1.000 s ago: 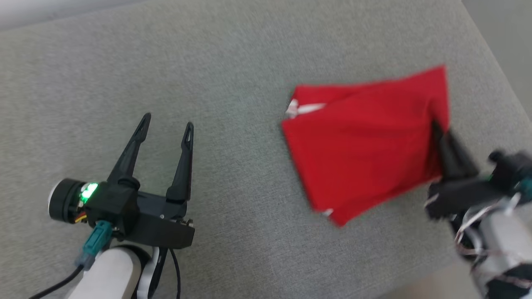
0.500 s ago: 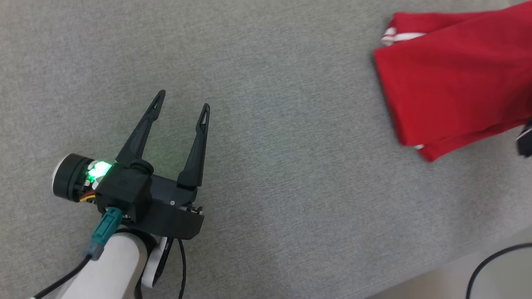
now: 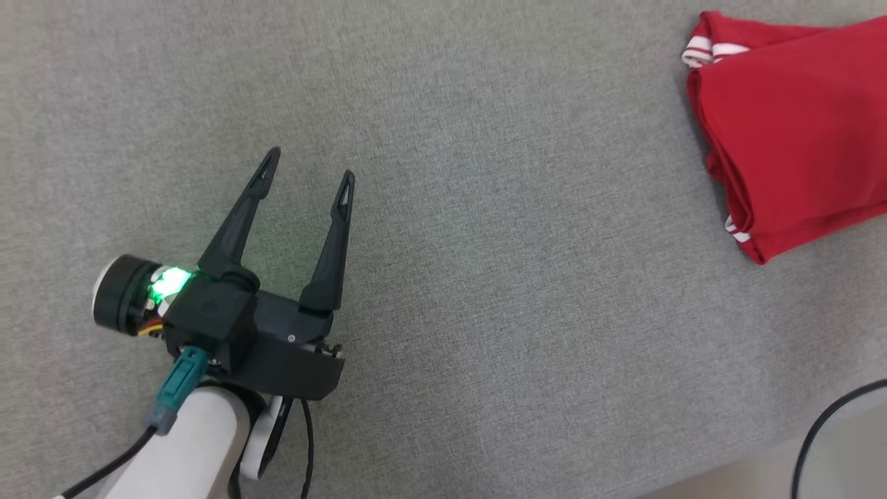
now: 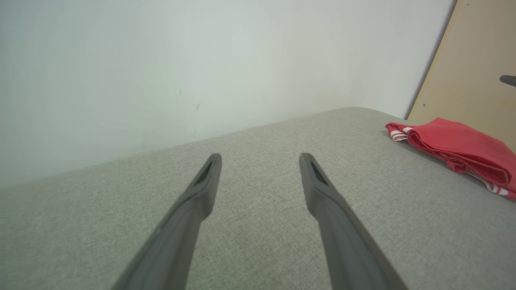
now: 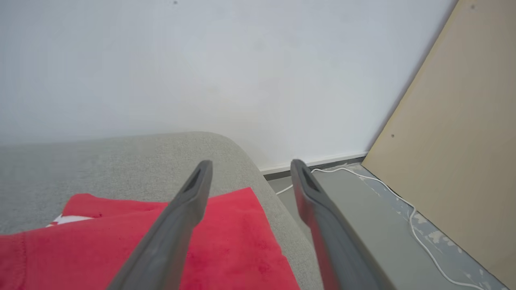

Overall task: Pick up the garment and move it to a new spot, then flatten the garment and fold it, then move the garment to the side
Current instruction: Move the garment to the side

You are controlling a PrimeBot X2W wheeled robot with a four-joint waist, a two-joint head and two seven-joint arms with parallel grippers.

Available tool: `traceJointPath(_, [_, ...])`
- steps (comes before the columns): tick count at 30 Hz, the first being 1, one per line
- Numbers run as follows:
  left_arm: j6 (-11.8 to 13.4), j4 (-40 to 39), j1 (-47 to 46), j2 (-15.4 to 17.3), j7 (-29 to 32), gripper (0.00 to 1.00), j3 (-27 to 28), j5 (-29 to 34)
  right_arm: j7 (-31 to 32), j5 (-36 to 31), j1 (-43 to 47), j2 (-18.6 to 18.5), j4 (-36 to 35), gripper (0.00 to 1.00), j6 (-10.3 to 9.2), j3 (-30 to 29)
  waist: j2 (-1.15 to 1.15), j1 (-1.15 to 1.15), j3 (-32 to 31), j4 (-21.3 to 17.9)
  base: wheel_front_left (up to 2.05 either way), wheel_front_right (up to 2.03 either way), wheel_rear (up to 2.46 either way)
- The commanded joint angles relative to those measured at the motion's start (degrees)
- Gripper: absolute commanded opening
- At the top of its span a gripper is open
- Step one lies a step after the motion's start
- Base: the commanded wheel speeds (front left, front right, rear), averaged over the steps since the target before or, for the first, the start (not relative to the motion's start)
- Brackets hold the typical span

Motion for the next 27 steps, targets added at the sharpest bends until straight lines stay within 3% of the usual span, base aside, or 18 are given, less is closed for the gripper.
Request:
traceJointPath(1, [0.28, 0.52, 1.31, 0.15, -0.62, 1.00, 0.16, -0.52, -0.10, -0.70, 1.68, 1.57, -2.49, 1.00, -0.06, -1.14, -0.01, 0.00, -1.34, 0.24, 0.00, 0.00, 0.00])
traceJointPath(7, [0.94, 2.10, 4.30, 0.29, -2.35, 1.00, 0.94, -2.04, -0.09, -2.45, 8.97, 7.95, -15.11, 1.00, -0.06, -6.20, -0.01, 0.00, -6.01, 1.36, 0.00, 0.00, 0.00])
traceJointPath(14, [1.84, 3.50, 7.75, -0.52, -4.77, 1.00, 1.41, -3.79, -0.09, -4.31, 19.21, 13.32, -26.67, 1.00, -0.06, -4.55, -0.01, 0.00, -11.31, 5.17, 0.00, 0.00, 0.00])
traceJointPath(27, [4.29, 6.21, 15.32, -0.70, -8.13, 1.00, 4.38, -6.99, 2.51, -7.26, 33.39, 17.98, -35.58, 1.00, -0.06, 0.18, -0.01, 0.00, -19.16, 12.70, 0.00, 0.00, 0.00])
